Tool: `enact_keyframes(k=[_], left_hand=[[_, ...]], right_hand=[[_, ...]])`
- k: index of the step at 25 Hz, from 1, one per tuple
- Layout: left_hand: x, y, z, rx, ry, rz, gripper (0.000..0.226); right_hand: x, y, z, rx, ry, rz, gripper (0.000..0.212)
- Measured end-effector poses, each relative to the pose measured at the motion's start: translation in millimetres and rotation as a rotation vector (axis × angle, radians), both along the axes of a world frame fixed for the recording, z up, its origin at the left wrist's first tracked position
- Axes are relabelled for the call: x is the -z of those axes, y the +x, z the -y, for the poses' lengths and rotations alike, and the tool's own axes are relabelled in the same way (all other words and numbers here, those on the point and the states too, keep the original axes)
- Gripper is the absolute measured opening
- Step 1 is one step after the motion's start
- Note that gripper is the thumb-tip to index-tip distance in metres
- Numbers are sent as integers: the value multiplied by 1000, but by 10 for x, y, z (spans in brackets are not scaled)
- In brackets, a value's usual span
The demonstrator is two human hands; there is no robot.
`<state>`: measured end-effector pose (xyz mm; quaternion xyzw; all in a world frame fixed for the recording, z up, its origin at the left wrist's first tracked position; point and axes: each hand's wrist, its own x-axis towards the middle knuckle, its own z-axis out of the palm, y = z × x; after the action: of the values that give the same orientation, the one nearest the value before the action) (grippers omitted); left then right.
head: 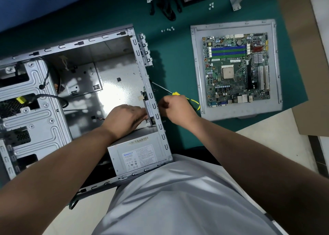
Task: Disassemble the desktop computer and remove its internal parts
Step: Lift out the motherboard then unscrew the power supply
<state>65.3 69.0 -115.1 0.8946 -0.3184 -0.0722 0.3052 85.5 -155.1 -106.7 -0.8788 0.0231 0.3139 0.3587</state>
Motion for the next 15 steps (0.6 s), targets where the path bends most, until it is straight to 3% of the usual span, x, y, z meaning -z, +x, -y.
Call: enact_keyframes(k=[3,7,12,15], left_hand=[[-23,5,-3,6,-15,-21,80],[-16,13,-6,9,-39,3,79],[13,1,-13,18,-66,34,76],[34,-1,-23,26,-81,56,67]], right_hand=[[42,-65,14,-95,8,125,15],[105,-139,23,-59,51,206,12],[125,-179,38,264,251,-11,16],[114,-127,67,347,282,-77,19]])
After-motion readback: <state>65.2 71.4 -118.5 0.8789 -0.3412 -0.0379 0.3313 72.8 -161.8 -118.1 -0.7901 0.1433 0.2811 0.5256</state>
